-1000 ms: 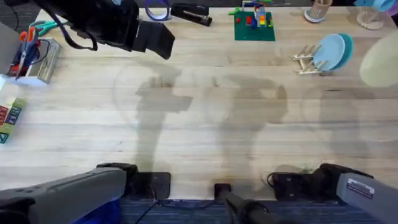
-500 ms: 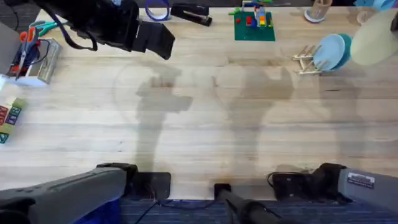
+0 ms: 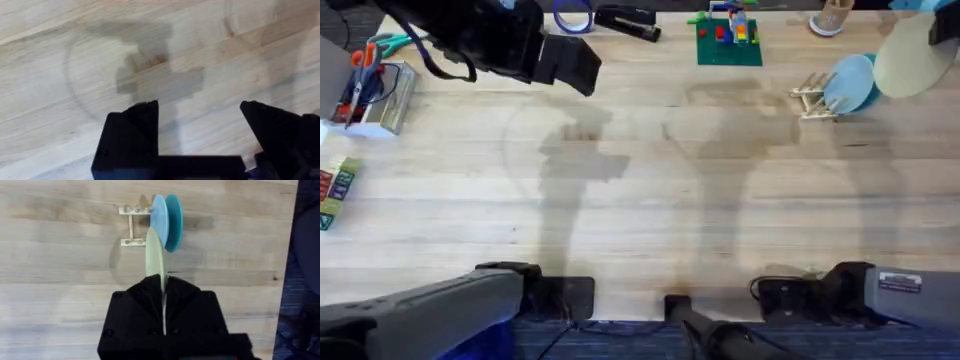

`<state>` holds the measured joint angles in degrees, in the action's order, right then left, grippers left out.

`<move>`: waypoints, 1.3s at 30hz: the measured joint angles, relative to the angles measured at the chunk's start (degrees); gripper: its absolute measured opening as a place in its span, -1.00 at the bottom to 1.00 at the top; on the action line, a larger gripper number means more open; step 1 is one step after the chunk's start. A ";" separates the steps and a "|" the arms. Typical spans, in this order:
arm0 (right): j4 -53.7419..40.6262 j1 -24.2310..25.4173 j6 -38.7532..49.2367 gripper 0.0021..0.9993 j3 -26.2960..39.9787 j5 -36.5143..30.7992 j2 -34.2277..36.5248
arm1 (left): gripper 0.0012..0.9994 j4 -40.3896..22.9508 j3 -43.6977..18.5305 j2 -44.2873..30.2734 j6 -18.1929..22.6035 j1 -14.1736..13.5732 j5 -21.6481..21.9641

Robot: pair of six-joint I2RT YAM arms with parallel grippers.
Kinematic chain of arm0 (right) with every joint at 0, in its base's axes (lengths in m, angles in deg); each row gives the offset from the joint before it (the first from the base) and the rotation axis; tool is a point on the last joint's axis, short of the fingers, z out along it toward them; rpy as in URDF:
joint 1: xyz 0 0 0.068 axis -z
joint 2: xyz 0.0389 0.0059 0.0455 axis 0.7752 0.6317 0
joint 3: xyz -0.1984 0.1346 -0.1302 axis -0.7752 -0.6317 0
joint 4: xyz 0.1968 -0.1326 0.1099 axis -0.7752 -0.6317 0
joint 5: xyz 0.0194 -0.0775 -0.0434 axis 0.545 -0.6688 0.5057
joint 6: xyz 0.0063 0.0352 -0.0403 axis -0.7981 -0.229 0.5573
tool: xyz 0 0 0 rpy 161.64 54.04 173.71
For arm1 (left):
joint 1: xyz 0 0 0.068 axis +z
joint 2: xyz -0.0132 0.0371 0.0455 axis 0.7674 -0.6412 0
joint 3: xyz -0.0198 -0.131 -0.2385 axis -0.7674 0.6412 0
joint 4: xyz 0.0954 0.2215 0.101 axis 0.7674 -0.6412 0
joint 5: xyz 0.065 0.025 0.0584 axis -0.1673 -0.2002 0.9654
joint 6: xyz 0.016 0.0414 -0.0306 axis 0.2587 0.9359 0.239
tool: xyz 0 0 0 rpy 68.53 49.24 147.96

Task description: Pick up the plates from the table one by one and place each into a slot on the dish rack.

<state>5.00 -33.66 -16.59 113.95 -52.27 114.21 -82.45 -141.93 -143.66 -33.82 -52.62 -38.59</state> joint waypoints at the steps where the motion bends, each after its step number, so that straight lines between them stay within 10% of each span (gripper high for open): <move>1: 0.30 0.00 0.11 -0.94 0.00 0.00 0.56 | 0.99 0.00 0.00 0.00 0.00 0.00 -0.01; 39: 10.11 -3.17 -1.62 -0.94 -0.11 -0.26 9.90 | 0.99 0.00 0.00 0.00 -0.01 0.00 0.00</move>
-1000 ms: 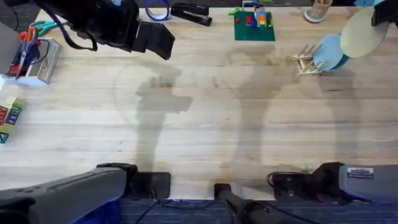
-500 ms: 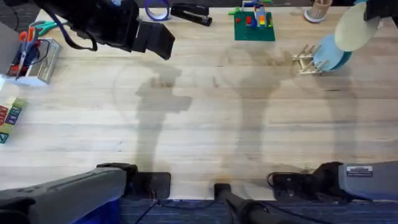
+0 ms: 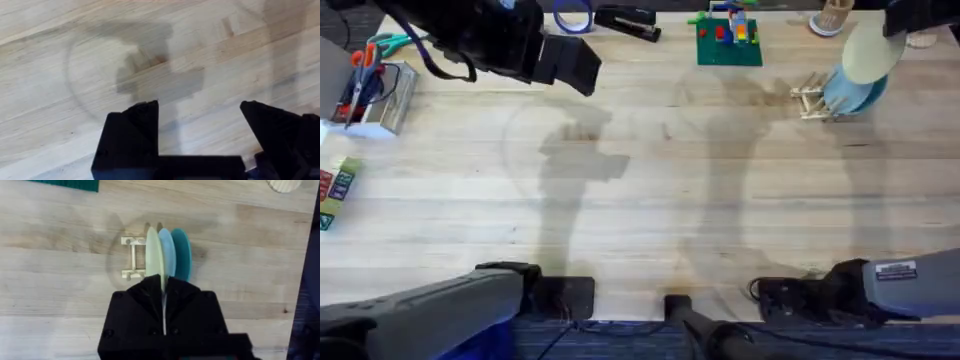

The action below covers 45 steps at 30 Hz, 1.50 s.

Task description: Pick up the plates from the table one by one and place each into a slot on the dish rack.

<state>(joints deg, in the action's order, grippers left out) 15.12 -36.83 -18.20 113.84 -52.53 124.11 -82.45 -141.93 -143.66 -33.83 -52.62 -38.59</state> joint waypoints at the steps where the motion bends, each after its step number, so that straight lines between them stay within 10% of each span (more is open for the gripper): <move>1: 0.06 0.00 0.00 -0.94 0.00 0.00 0.01 | 0.99 0.00 0.00 0.00 0.01 0.00 0.00; 45: 0.48 0.00 -0.87 -0.94 -0.15 -2.38 5.37 | 0.99 0.00 0.00 0.00 0.01 0.00 0.00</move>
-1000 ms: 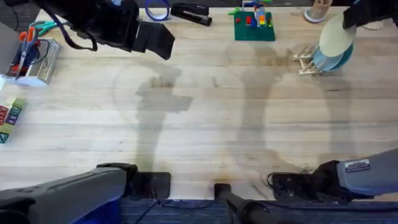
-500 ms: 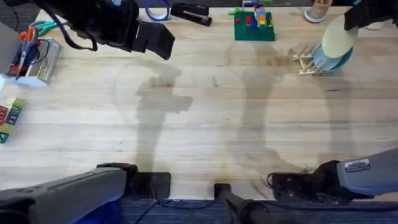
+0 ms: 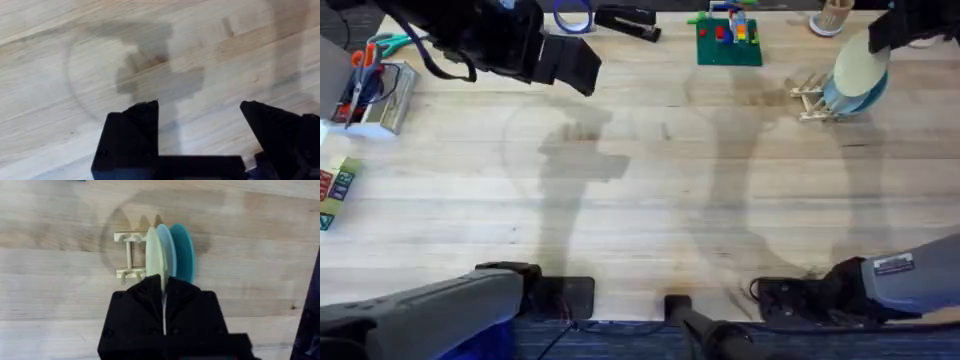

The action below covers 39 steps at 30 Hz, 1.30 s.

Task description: Pick up the plates from the table one by one and place each into a slot on the dish rack.

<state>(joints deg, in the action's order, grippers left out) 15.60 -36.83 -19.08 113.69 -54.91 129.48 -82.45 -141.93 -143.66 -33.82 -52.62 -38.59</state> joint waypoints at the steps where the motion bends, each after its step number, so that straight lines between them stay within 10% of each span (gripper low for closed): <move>1: 0.00 0.00 0.00 -0.94 0.00 0.00 0.39 | 0.99 0.00 0.00 0.00 -0.02 0.00 0.00; 39: 0.17 -0.89 -0.42 -0.94 -0.04 -0.02 5.58 | 0.99 0.00 0.00 0.00 -0.02 0.00 0.00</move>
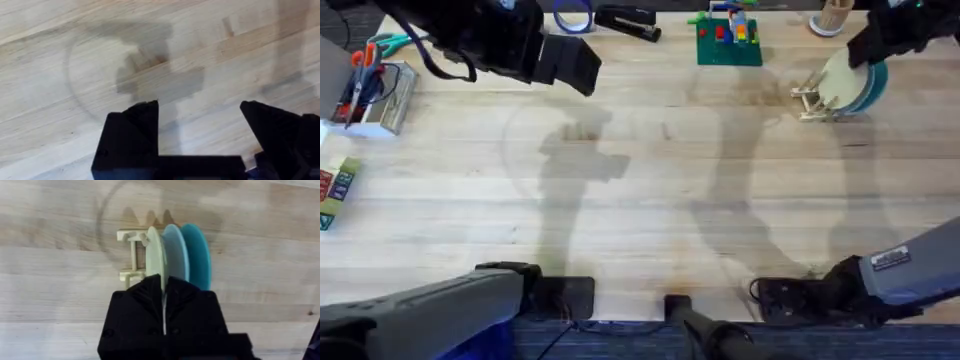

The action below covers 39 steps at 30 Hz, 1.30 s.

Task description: Pick up the plates from the table one by one and place each into a slot on the dish rack.

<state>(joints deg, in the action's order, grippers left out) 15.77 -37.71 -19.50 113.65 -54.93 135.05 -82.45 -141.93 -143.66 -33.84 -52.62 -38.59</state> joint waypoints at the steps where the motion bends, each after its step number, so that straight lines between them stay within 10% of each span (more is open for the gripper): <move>1: 0.00 -0.24 0.00 -0.94 0.00 0.00 0.18 | 0.99 0.00 0.00 0.00 0.02 0.00 0.00; 17: 0.04 -0.73 0.00 -0.93 0.00 -0.81 0.32 | 0.99 0.00 0.00 0.00 0.00 0.00 0.00; 39: -0.02 -1.78 -0.22 -0.42 -0.02 -5.60 -8.99 | 0.99 0.00 0.00 0.00 0.02 0.00 0.00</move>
<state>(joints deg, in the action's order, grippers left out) 15.75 -39.50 -19.71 113.63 -60.53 126.07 -82.45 -141.93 -143.66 -33.82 -52.62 -38.59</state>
